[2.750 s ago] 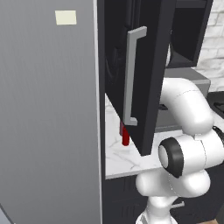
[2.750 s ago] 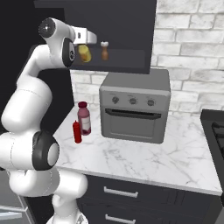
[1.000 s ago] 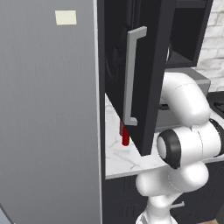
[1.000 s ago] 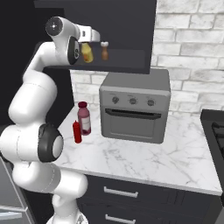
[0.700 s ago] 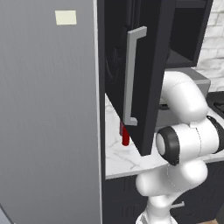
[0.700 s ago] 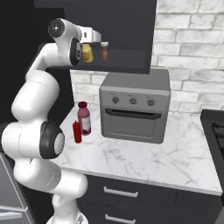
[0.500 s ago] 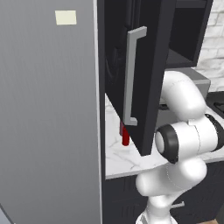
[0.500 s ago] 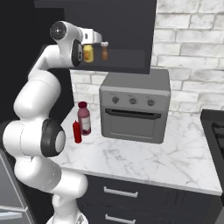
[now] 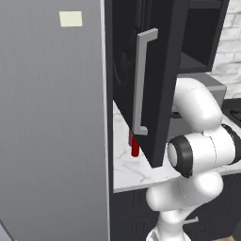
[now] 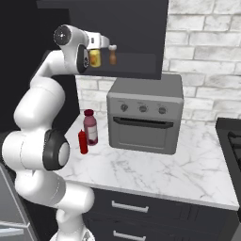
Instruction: There are various items on the counter. Only move the condiments/shakers into the cabinet.
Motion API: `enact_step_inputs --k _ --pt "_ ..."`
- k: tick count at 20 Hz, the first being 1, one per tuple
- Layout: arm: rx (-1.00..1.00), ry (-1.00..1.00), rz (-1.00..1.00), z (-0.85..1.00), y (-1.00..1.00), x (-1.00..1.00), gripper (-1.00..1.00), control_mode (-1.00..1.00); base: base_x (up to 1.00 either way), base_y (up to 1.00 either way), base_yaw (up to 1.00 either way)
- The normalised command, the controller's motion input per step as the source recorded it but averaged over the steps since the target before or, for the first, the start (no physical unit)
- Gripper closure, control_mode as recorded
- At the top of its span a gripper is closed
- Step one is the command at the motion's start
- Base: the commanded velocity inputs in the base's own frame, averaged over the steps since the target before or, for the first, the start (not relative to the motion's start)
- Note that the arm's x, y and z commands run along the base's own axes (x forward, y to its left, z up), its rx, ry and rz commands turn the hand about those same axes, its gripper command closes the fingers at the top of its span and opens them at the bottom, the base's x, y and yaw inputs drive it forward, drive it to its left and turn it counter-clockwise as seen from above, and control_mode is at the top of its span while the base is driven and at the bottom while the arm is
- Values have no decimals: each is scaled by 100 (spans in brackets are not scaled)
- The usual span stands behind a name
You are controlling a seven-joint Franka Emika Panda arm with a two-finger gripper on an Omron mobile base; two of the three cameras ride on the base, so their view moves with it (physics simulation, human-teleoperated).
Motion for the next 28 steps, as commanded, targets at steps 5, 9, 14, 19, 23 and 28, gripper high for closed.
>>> enact_step_inputs --k 5,9,14,19,23,28 --pt "0 -16 0 0 0 -94 -100 -100 0 0 0" --pt "0 -27 0 0 0 -100 -100 -100 0 0 0" --pt "0 -32 0 0 0 -100 -100 -100 0 0 0" --pt "5 -25 0 16 0 -100 -100 -100 0 0 0" --pt "10 -4 0 7 0 -100 -100 -100 0 0 0" --pt "7 10 0 -11 -9 -100 -100 -100 0 0 0"
